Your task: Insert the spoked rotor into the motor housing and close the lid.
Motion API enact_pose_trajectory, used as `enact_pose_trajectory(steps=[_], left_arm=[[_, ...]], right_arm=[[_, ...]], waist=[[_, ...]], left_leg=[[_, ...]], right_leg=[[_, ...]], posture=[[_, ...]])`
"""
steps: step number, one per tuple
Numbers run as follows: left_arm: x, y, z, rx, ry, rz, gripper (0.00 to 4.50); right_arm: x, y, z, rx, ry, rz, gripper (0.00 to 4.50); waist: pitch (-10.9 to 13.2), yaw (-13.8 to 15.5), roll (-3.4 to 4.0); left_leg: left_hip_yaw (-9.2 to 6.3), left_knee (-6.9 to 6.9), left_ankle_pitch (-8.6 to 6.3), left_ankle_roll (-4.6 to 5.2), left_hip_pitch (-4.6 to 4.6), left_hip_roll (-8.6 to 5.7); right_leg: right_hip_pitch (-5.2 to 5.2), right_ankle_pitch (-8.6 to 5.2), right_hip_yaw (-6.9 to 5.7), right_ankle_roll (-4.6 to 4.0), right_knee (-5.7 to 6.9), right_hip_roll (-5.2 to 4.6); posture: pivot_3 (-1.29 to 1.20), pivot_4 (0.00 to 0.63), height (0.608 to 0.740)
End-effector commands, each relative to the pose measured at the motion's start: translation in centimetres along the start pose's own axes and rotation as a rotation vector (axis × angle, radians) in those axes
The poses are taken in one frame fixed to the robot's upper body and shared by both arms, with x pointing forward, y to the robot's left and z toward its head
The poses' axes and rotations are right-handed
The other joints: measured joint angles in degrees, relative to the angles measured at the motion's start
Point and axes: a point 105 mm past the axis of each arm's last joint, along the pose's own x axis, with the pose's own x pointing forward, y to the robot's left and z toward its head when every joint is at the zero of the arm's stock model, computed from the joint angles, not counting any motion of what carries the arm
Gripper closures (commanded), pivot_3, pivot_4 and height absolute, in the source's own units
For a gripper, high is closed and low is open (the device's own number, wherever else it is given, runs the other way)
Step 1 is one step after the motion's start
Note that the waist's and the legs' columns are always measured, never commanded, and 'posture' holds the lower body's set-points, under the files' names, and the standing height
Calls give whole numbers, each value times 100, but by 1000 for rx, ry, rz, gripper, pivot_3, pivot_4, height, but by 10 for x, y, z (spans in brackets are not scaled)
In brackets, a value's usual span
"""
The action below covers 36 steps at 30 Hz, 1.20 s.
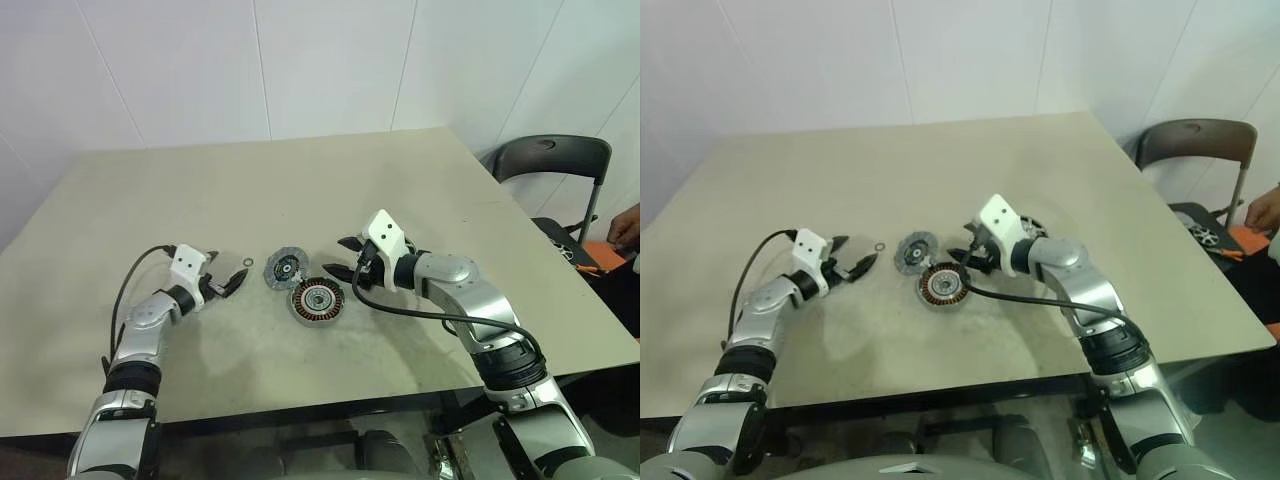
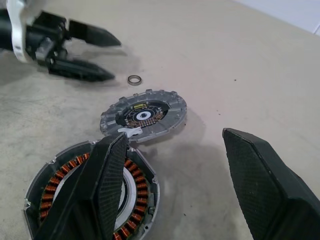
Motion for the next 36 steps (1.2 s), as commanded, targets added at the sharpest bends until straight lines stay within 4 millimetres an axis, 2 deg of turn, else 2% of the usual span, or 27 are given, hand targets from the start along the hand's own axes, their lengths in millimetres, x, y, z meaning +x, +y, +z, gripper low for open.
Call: enact_pose_trajectory(steps=[1,10,26,32,36], left_arm=[[14,5,21,28,-19,-5,9],[22,23,14,-19,106,44,9],[26,-1,5,-43,144,-50,9],[30,-10,13,-63,93,-78,9],[37,-9,17,-64,64,-40,9]], right_arm=[[-2,3,14,-42,-48,-14,1319],[1,6,6,-41,-33,-26,1319],[0,9,-4,-56,-5,-26,1319],[0,10,-9,-60,10,-24,1319],[1,12,-10,-62,11,-20,1319]], waist=[[0,-6,-1],[-1,-28,-1],[-2,-4,-2],[-2,-6,-2],[-2,-11,-3]], left_leg=[[0,0,0,0,0,0],[-2,-3,0,0,3,0],[-3,1,1,0,2,0],[-3,2,1,0,2,0],[-3,3,1,-1,3,0]], right_leg=[[0,0,0,0,0,0],[-1,0,0,0,2,2],[2,0,0,0,4,2],[3,0,0,0,3,1],[3,0,0,0,4,2]], posture=[[0,0,740],[0,0,740],[0,0,740],[0,0,740],[0,0,740]])
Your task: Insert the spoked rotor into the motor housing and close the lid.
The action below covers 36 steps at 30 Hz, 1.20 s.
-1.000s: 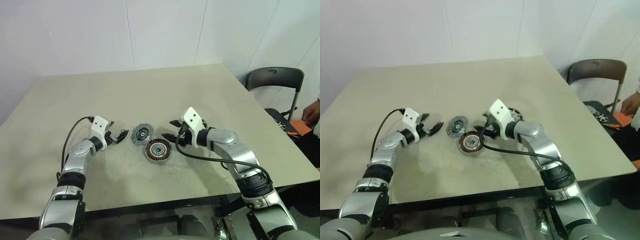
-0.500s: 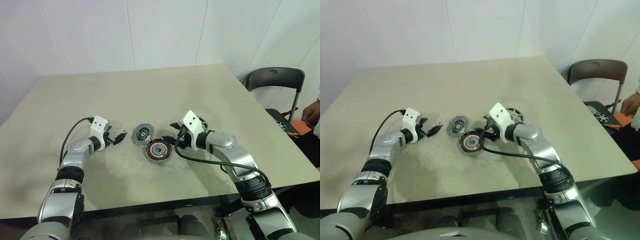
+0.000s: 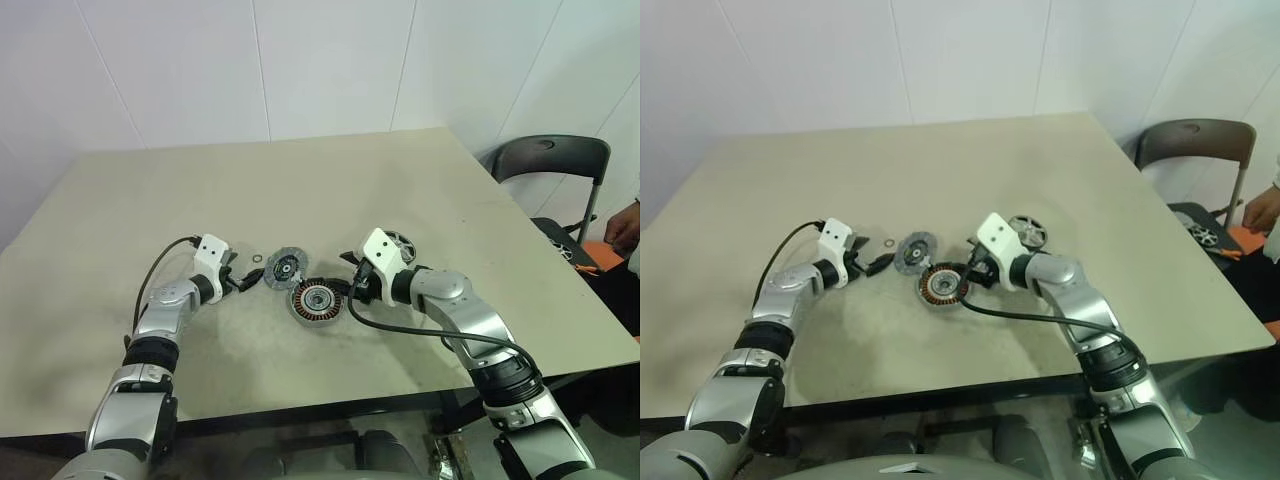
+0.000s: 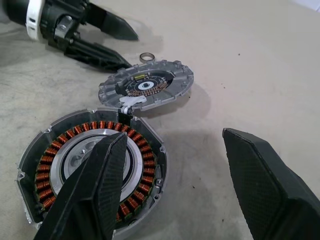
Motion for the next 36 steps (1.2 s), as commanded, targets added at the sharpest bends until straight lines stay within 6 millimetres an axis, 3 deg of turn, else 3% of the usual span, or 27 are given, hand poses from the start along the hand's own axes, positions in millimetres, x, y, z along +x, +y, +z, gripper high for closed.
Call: enact_pose_trajectory(steps=[1,9,17,30,33,36], left_arm=[[7,3,17,15,-58,25,9],[15,9,2,-6,4,103,9],[28,-1,7,-9,1,83,9],[30,-2,6,11,17,80,9],[31,-3,8,15,11,80,667],[32,-5,7,16,16,76,1661]], right_arm=[[0,2,13,-47,-44,1,1319],[1,7,8,-45,-35,2,1319],[0,8,2,-47,-23,-8,1319],[-1,10,-3,-39,-12,-19,1319],[-1,9,-4,-39,-10,-21,1292],[-1,9,-4,-40,-7,-23,1292]], waist=[[0,-1,0],[-3,9,-2],[-4,38,-3],[-4,59,-3],[-4,62,-3],[-4,55,-3]], left_leg=[[0,0,0,0,0,0],[-1,9,1,0,11,-1],[-6,46,4,-5,19,-3],[-11,67,4,-5,19,-9],[-11,66,4,-5,20,-9],[-11,68,4,-5,22,-9]], right_leg=[[0,0,0,0,0,0],[17,0,0,1,1,0],[43,-7,-2,15,9,3],[57,-7,-2,15,9,1],[58,-7,-2,15,8,1],[60,-7,-2,15,9,2]], posture=[[0,0,740],[0,0,740],[0,0,740],[0,0,740],[0,0,740],[0,0,740]])
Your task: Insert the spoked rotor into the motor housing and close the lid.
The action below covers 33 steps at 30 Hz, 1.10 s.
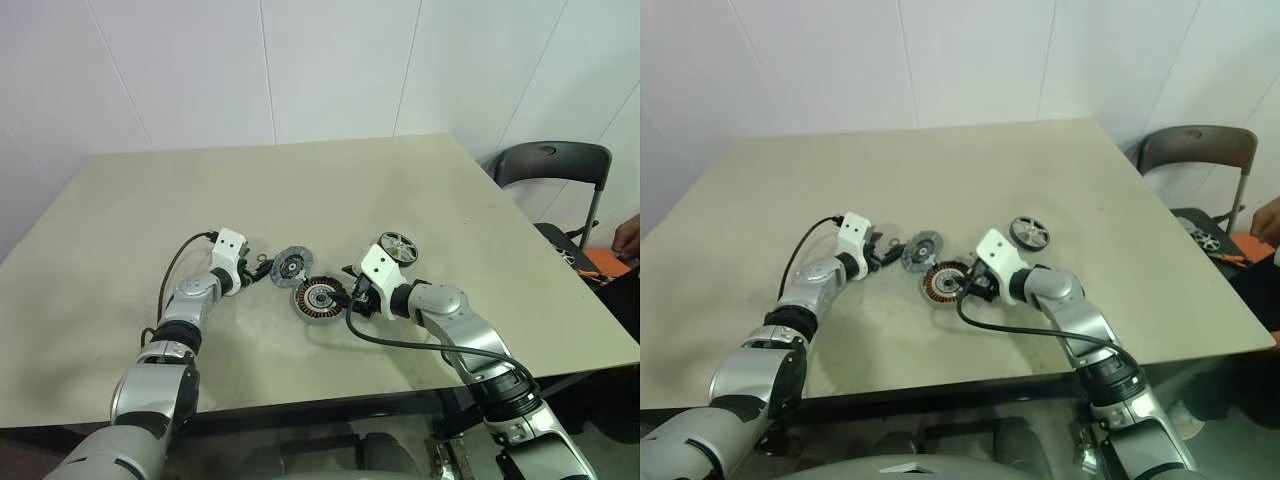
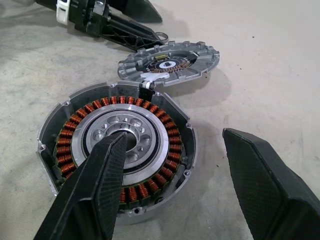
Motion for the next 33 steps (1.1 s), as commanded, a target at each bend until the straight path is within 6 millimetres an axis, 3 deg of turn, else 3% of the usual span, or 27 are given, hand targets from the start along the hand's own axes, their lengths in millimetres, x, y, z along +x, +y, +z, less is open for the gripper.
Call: enact_pose_trajectory(steps=[1,11,14,17,21,24,33], left_arm=[[2,2,5,26,7,11,1963],[-2,6,-1,18,23,25,1963],[-2,6,-1,16,23,22,2525],[-2,5,-1,14,25,16,3470],[-2,7,0,24,24,25,3470],[-2,7,0,22,20,26,3765],[-4,11,0,23,18,38,3768]], right_arm=[[-2,0,19,-46,-58,-8,1292],[-4,0,16,-49,-47,-11,1292],[-5,0,15,-51,-44,-13,1292],[-5,-1,15,-54,-43,-14,1292],[-4,0,16,-55,-44,-11,1292],[-4,0,17,-58,-45,-7,1292],[-2,0,18,-60,-46,-3,1292]], waist=[[0,-13,0],[0,-40,0],[0,-52,0],[0,-70,0],[0,-68,0],[0,-68,0],[0,-69,0]], left_leg=[[0,0,0,0,3,0],[0,-1,0,0,12,0],[0,-1,0,0,12,0],[0,-1,0,0,15,0],[0,-3,0,0,18,1],[0,-4,0,0,16,1],[0,-6,0,0,16,1]], right_leg=[[2,0,0,-1,1,0],[10,-1,0,-2,0,1],[10,-1,0,-3,0,1],[10,-1,1,-3,2,1],[10,-1,1,-3,2,2],[10,-1,1,-3,0,2],[8,-2,1,-2,-1,2]], posture=[[0,0,740],[0,0,740],[0,0,740],[0,0,740],[0,0,740],[0,0,740],[0,0,740]])
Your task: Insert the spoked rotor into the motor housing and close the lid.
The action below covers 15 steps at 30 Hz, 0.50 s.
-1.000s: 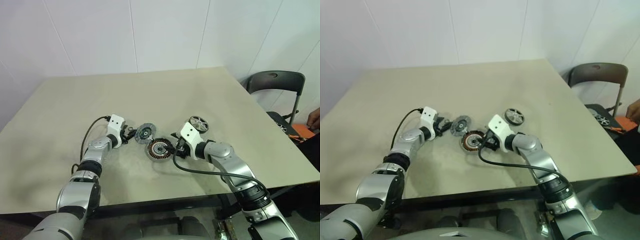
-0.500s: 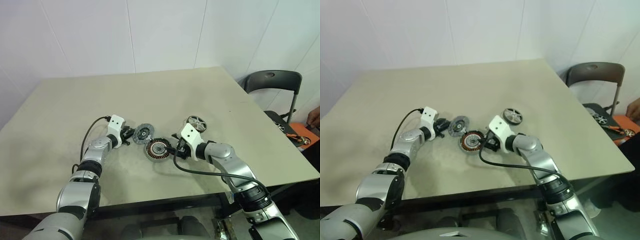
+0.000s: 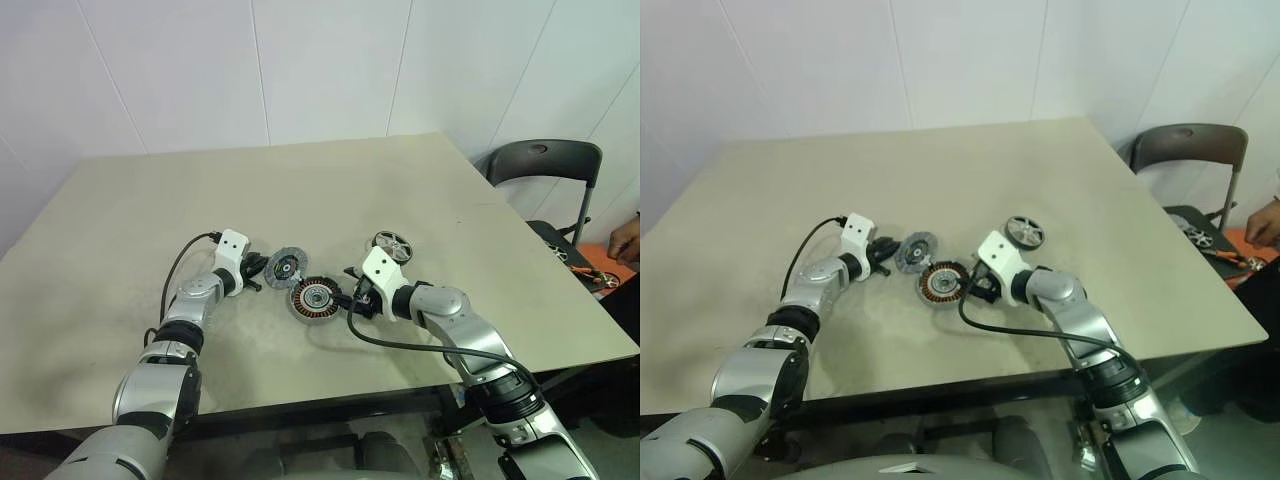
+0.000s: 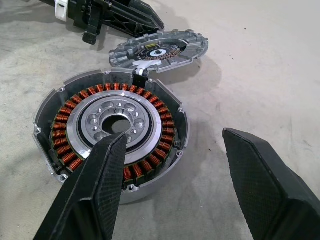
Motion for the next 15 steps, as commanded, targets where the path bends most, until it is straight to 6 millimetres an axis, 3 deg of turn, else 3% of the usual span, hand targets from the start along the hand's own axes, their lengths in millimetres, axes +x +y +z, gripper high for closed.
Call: enact_pose_trajectory(steps=[1,4,6,8,10,11,15], left_arm=[[-4,12,1,14,10,43,3768],[-5,13,5,11,-12,40,3768],[-6,13,19,-26,-81,13,3768],[-10,12,41,-104,-194,-42,3768],[-24,4,76,-264,-358,-207,3768],[-31,1,84,-289,-399,-258,3768],[-46,-4,80,-295,-384,-316,3768]], right_arm=[[-1,0,21,-59,-57,-1,1292],[-1,1,21,-59,-56,1,1292],[-1,1,20,-60,-55,1,1292],[-2,0,20,-61,-52,-1,1292],[-3,1,17,-46,-45,11,1292],[-2,1,15,-41,-42,14,1292],[1,3,5,-29,-11,22,1292]], waist=[[0,0,0],[0,-1,0],[0,-2,-1],[1,-1,-1],[2,-1,-2],[2,-3,-3],[1,-5,-1]], left_leg=[[0,0,0,0,0,0],[0,-1,0,0,-2,0],[0,-1,0,0,-3,0],[0,-2,0,0,-14,0],[-1,0,1,-1,-47,0],[-1,-1,1,-1,-56,0],[0,-15,-1,1,-50,0]], right_leg=[[0,0,0,0,0,0],[-2,0,0,0,0,0],[-4,0,0,0,0,0],[-13,0,0,0,0,0],[-46,2,0,0,1,0],[-56,4,0,0,2,-1],[-55,10,0,-12,-2,-4]], posture=[[0,0,740],[0,0,740],[0,0,740],[0,0,740],[0,0,740],[0,0,740],[0,0,740]])
